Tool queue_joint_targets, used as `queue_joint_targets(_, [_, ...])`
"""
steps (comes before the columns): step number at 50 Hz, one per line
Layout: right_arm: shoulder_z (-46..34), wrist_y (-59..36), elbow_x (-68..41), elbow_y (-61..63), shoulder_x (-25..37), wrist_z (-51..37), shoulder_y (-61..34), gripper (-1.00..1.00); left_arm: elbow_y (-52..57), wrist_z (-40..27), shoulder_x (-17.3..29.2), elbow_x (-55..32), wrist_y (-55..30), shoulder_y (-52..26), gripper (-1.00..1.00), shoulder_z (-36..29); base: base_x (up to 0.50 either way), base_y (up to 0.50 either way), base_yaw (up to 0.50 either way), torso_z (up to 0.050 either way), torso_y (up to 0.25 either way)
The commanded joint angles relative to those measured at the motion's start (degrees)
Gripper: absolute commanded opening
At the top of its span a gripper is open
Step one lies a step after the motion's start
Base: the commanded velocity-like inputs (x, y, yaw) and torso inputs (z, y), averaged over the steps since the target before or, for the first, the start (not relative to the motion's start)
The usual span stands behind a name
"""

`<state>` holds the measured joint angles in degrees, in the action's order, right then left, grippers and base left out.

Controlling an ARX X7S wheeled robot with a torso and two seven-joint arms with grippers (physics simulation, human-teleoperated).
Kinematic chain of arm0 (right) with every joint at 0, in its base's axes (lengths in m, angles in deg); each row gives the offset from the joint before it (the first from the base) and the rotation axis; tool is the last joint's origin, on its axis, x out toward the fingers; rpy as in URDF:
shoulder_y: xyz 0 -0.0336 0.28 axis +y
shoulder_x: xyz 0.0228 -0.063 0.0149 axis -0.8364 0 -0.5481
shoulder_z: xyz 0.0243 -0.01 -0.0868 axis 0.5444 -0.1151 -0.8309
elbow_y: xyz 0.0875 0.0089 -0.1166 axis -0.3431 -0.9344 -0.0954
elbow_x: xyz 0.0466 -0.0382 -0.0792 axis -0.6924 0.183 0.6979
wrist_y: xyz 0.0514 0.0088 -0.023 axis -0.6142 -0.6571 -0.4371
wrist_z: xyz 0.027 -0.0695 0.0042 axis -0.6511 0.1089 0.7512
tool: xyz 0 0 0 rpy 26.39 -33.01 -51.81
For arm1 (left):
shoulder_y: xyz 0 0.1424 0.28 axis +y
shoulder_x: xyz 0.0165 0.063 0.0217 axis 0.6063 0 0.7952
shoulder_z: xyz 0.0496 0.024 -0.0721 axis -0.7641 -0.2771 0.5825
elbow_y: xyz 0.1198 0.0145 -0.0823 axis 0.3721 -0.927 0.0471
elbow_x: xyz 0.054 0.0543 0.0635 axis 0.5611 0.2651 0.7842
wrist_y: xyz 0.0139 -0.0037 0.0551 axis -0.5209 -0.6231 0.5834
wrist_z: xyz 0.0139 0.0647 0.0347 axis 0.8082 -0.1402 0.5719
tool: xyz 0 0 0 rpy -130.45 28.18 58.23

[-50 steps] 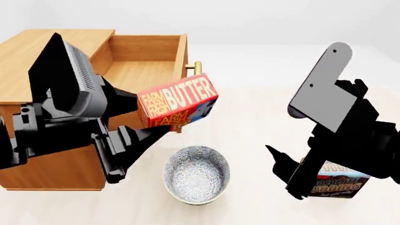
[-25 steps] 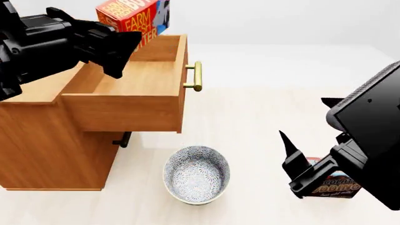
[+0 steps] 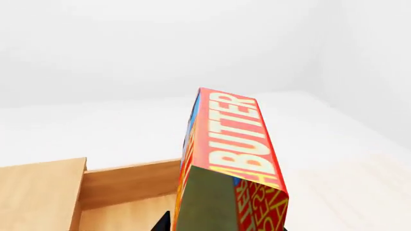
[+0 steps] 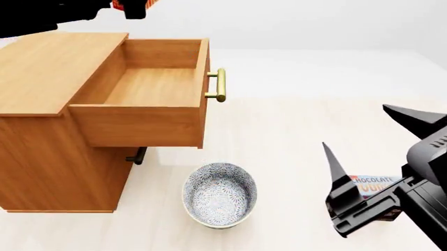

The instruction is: Put the butter at the back in the top drawer of the cabinet and close it.

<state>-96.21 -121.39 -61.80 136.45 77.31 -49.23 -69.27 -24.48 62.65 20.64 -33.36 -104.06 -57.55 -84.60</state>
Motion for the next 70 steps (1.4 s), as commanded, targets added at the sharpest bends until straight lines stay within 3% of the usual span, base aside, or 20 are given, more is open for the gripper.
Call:
queue_joint_targets(1, [1.57, 1.01, 1.22, 1.47, 1.84, 0.35, 1.00, 1.00, -15.48, 3.21, -8.51, 5.66, 0.27, -4.12, -1.00, -1.92, 0.00, 0.00, 0.00, 0.000, 0.000])
queue_joint_targets(18, [2.96, 0.30, 1.17, 1.47, 1.30, -0.06, 1.98, 1.00, -46.57, 19.38, -25.09, 15.26, 3.84, -3.90, -1.00, -9.35, 0.00, 0.00, 0.00, 0.000, 0.001])
queue_joint_targets(27, [3.30, 0.39, 1.81, 1.47, 1.60, 0.37, 2.56, 1.00, -47.87, 18.74, -25.87, 17.28, 5.58, -0.99, -1.00, -8.38, 0.00, 0.00, 0.00, 0.001, 0.002])
queue_joint_targets(33, [2.75, 0.74, 2.41, 1.47, 1.06, 0.21, 2.99, 1.00, -47.90, 17.53, -25.90, 19.94, 4.88, 1.04, -1.00, -4.26, 0.00, 0.00, 0.00, 0.000, 0.000])
queue_joint_targets(41, [1.24, 1.32, 3.31, 1.47, 0.52, -0.28, 3.13, 1.00, -47.90, 17.12, -26.76, 33.55, 2.39, 3.47, -1.00, 10.66, 0.00, 0.00, 0.00, 0.000, 0.001])
queue_joint_targets(50, [0.45, 1.65, 3.35, 1.47, 1.20, 0.08, 2.22, 1.00, -47.90, 21.84, -28.95, 66.27, -2.40, 5.47, -1.00, 42.08, 0.00, 0.00, 0.00, 0.001, 0.001])
queue_joint_targets(55, [0.07, 1.14, 3.19, 1.47, 1.12, 0.13, 1.52, 1.00, -47.90, 24.95, -30.47, 81.79, -3.44, 6.67, -1.00, 55.45, 0.00, 0.00, 0.00, 0.000, 0.002])
queue_joint_targets(62, [-0.55, 0.90, 3.30, 1.47, 1.39, 0.34, 0.82, 1.00, -47.90, 27.59, -31.66, 93.01, -3.74, 7.48, -1.00, 64.90, 0.00, 0.00, 0.00, 0.000, 0.001])
queue_joint_targets(70, [-1.68, 1.15, 3.93, 1.47, 1.57, 0.42, 0.45, 1.00, -47.90, 29.34, -32.31, 97.38, -4.97, 8.08, -1.00, 68.48, 0.00, 0.00, 0.00, 0.001, 0.001])
